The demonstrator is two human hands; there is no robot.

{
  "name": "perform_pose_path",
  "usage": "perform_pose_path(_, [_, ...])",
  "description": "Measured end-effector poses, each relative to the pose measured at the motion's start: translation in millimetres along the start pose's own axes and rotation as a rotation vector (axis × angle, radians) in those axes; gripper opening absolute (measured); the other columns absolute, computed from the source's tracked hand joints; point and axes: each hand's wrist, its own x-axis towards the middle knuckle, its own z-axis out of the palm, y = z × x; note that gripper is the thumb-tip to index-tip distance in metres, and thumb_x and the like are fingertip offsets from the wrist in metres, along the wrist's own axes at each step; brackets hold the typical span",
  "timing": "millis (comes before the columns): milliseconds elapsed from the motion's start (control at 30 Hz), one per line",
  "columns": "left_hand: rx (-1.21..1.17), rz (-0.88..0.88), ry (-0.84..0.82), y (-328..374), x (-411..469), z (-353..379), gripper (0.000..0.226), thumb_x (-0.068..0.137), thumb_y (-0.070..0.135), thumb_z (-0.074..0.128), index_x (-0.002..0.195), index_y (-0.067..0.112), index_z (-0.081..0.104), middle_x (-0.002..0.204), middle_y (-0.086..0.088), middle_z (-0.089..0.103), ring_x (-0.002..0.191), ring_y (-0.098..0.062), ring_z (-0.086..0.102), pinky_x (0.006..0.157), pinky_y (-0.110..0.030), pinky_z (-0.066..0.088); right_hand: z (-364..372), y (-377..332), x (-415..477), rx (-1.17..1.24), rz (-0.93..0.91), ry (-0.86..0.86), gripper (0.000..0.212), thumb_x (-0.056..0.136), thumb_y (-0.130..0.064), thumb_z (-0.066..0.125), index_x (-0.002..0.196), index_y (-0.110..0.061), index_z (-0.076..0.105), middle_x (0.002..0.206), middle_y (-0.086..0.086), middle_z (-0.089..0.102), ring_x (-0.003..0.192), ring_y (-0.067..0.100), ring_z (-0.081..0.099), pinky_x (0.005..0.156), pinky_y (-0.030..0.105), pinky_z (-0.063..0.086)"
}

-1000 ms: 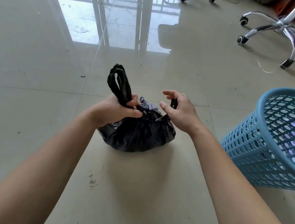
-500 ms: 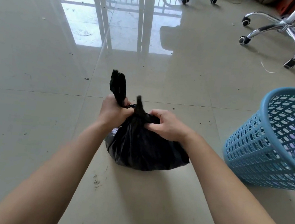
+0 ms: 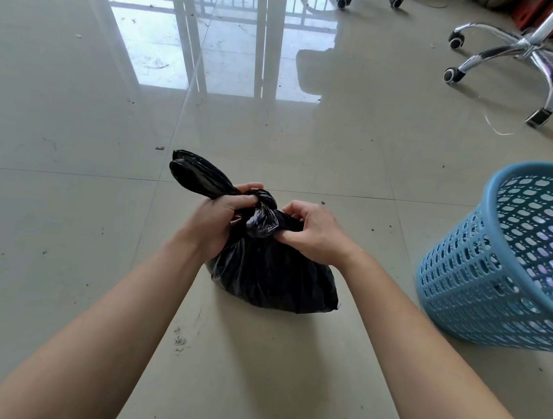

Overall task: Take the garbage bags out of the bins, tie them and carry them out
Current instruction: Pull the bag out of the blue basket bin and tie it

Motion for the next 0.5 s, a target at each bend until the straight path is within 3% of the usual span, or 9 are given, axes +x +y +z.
perform_pose_path(133, [-0.109, 0.005, -0.042, -1.6, -1.8, 0.1, 0.026, 0.088, 0.008, 0.061, 0.113, 0.015, 0.065, 0.089, -0.006, 0.069, 0.084, -0.020, 0.065, 0.081, -0.031, 0.053, 1.7, -1.0, -3.1, 0.050, -0.009, -0.041, 0.016, 0.079, -0.022, 0.079, 0.092, -0.028, 0.071, 0.076, -0.011, 0.065, 0.069, 0.007, 0.062, 0.076, 0.030, 0.053])
perform_pose_path(300, [-0.139, 0.034, 0.026, -1.3, -2.0, -1.8, 0.041, 0.076, 0.019, 0.078, 0.114, 0.009, 0.068, 0.101, -0.016, 0.064, 0.091, -0.029, 0.065, 0.080, -0.037, 0.057, 2.3, -6.0, -4.0, 0.128, -0.015, -0.085, 0.018, 0.077, -0.015, 0.080, 0.089, -0.027, 0.074, 0.080, -0.001, 0.073, 0.073, 0.015, 0.069, 0.080, 0.033, 0.058])
perform_pose_path(400, [-0.082, 0.089, 0.038, -1.2, -3.0, -1.3, 0.050, 0.075, 0.013, 0.080, 0.120, -0.001, 0.064, 0.096, -0.018, 0.064, 0.086, -0.030, 0.066, 0.075, -0.037, 0.058, 3.7, -4.1, -5.1, 0.160, -0.009, -0.112, 0.022, 0.075, -0.014, 0.080, 0.094, -0.026, 0.077, 0.087, 0.003, 0.077, 0.088, 0.024, 0.073, 0.089, 0.039, 0.058])
perform_pose_path(500, [0.048, 0.125, 0.123, 2.9, -2.0, 2.9, 0.031, 0.081, -0.001, 0.070, 0.112, 0.001, 0.069, 0.087, -0.013, 0.069, 0.078, -0.025, 0.066, 0.067, -0.031, 0.057, 3.2, -3.1, -7.1, 0.166, -0.003, -0.146, 0.024, 0.077, -0.014, 0.078, 0.098, -0.026, 0.078, 0.092, 0.001, 0.078, 0.094, 0.021, 0.074, 0.093, 0.037, 0.057])
